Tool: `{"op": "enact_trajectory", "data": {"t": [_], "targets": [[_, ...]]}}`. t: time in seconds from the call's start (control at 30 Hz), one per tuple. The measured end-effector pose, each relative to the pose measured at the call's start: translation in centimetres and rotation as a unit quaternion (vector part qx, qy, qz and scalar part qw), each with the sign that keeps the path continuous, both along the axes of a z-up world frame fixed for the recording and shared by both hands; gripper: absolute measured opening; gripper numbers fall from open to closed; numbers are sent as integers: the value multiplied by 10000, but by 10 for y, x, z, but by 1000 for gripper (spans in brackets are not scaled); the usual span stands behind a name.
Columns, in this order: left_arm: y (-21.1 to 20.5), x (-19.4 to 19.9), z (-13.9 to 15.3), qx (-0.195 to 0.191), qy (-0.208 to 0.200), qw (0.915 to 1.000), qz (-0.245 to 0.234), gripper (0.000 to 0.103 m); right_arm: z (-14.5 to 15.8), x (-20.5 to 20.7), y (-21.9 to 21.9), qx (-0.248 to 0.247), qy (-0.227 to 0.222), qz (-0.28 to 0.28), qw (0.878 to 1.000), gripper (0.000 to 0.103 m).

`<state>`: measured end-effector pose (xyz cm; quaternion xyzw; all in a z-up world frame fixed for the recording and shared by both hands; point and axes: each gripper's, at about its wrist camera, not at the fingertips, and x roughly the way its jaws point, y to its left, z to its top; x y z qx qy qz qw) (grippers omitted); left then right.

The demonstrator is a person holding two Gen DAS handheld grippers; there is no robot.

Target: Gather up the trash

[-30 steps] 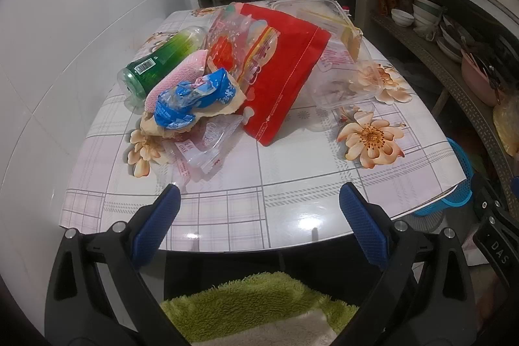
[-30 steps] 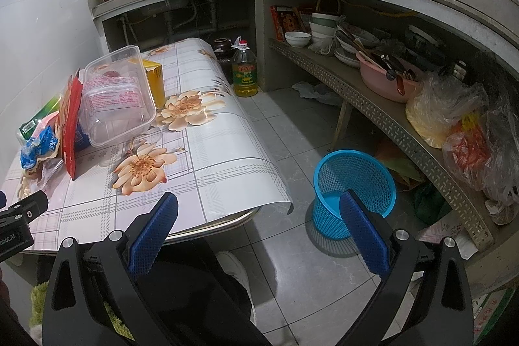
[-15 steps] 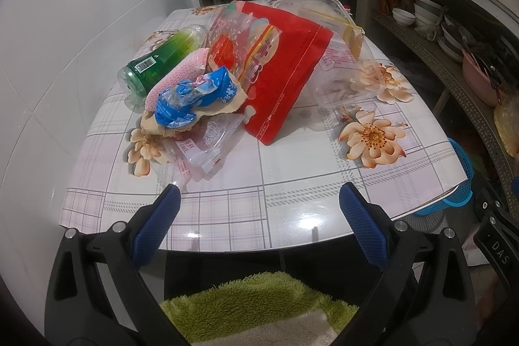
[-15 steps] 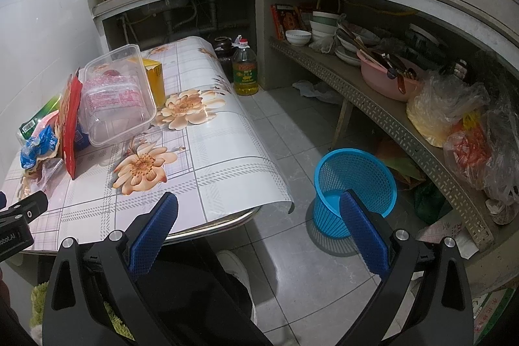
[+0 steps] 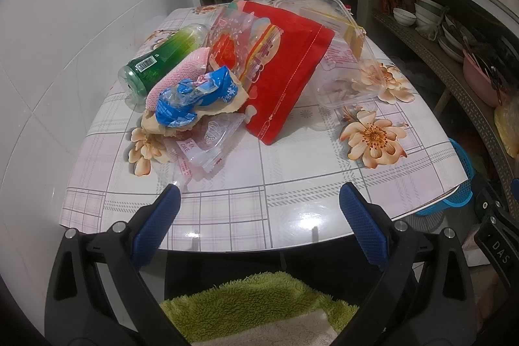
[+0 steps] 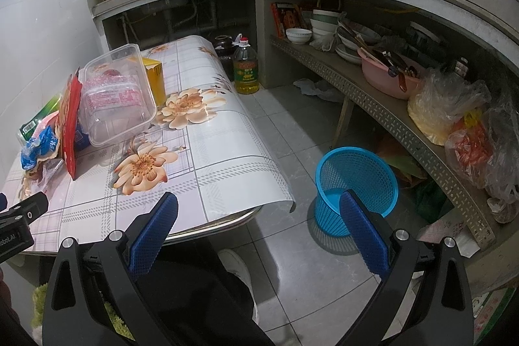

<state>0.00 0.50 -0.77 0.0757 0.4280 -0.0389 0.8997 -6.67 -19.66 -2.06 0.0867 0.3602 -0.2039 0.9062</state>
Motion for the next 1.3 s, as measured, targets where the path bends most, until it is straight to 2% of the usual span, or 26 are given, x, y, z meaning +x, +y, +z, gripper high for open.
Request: {"op": "enact_trajectory", "data": {"t": [0.43, 0.7, 0.87, 1.03, 1.2, 1.3], "targets": [[3, 0, -1, -12, -2, 10000, 16, 94, 0, 2, 0, 8, 13, -14, 10000, 97], [30, 9, 2, -132, -144, 9996, 198, 94, -1, 13, 2, -80, 19, 68, 9999, 97], [61, 25, 10, -106, -150, 9986, 490, 94, 12, 33, 9, -239, -250, 382, 9987, 97], [95, 35, 23, -63, -569, 9967, 577, 94, 28, 55, 26, -290, -631, 1003, 9925, 97], [121, 37, 31, -678, -1043, 9922, 51, 94, 41, 74, 46, -56, -853, 1474, 9854, 97], [122, 39, 35, -655, -1255, 9898, -145, 94, 46, 85, 55, 166, -882, 1693, 9815, 97]]}}
